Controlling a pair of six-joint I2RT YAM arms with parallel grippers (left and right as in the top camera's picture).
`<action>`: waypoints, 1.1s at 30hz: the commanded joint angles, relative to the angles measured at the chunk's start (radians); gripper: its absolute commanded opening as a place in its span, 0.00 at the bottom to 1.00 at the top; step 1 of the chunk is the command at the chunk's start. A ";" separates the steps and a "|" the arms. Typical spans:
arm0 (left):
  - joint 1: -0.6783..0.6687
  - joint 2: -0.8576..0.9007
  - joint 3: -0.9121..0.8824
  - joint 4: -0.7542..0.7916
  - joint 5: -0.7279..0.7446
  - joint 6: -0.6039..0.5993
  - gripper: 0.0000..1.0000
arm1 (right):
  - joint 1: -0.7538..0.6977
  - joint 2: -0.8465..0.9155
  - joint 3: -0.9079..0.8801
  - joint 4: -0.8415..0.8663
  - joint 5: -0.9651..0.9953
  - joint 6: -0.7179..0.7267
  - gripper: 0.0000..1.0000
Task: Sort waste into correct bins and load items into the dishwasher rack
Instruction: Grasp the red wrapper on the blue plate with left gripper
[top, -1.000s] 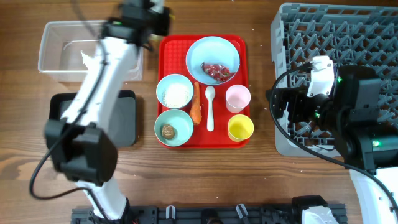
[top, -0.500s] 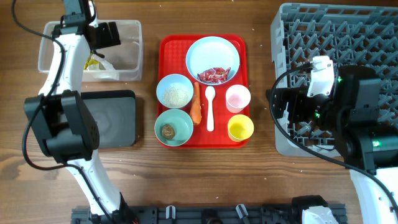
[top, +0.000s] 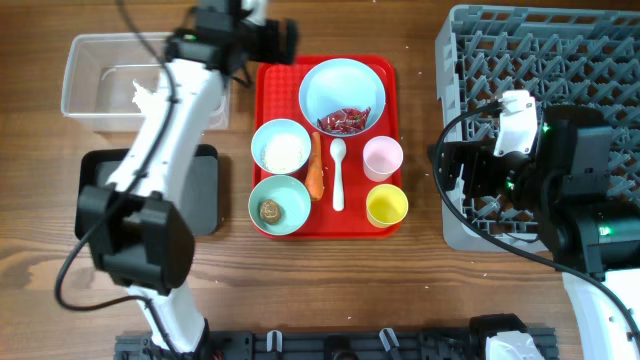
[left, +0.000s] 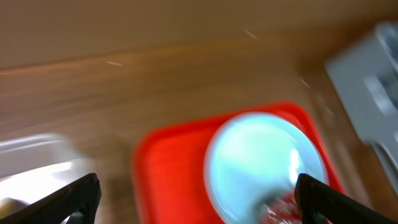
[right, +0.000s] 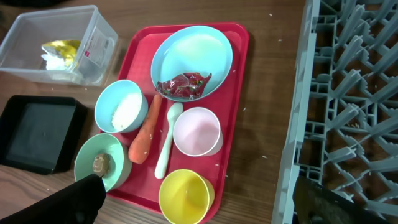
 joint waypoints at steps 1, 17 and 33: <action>-0.119 0.095 -0.002 -0.021 0.009 0.119 1.00 | 0.004 0.003 0.015 -0.005 -0.016 0.011 1.00; -0.220 0.359 -0.002 -0.031 0.024 0.131 0.92 | 0.004 0.003 0.015 -0.015 -0.016 0.010 1.00; -0.247 0.386 -0.002 -0.019 0.035 0.130 0.04 | 0.004 0.003 0.015 -0.016 -0.016 0.010 1.00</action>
